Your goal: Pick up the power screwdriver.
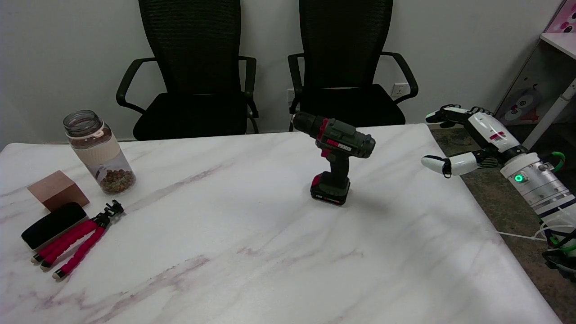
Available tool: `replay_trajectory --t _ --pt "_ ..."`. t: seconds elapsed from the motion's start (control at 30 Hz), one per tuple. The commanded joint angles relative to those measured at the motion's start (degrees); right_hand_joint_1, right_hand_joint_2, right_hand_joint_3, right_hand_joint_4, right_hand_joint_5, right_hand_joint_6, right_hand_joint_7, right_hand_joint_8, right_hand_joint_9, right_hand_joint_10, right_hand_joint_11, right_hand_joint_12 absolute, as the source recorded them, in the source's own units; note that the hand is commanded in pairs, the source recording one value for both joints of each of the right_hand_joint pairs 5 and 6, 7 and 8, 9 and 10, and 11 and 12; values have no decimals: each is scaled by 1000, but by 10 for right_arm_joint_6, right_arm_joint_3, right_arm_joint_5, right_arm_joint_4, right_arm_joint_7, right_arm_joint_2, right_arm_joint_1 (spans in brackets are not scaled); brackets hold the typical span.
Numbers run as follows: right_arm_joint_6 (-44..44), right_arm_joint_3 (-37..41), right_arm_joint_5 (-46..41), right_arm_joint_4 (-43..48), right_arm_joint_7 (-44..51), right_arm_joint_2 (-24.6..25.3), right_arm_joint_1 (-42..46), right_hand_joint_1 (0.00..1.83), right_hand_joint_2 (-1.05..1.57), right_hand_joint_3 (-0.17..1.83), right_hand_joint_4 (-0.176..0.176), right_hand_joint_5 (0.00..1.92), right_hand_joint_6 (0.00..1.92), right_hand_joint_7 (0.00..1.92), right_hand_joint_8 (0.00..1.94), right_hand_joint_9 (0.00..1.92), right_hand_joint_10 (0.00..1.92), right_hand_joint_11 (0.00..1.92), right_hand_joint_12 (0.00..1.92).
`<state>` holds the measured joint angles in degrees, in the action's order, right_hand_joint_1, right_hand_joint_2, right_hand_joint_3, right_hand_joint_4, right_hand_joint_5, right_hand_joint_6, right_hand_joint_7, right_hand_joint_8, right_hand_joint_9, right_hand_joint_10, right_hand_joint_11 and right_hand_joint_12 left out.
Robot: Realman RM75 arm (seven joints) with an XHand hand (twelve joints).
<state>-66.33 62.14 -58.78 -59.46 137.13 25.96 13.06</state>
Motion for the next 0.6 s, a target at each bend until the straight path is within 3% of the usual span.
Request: replay_trajectory --t 0.03,0.6 --pt "44 7 11 -18 29 -7 -11 874 380 728 -176 564 564 564 564 463 463 547 547" --pt "161 66 97 -43 41 -8 -15 927 365 768 -176 609 609 609 609 454 454 535 535"
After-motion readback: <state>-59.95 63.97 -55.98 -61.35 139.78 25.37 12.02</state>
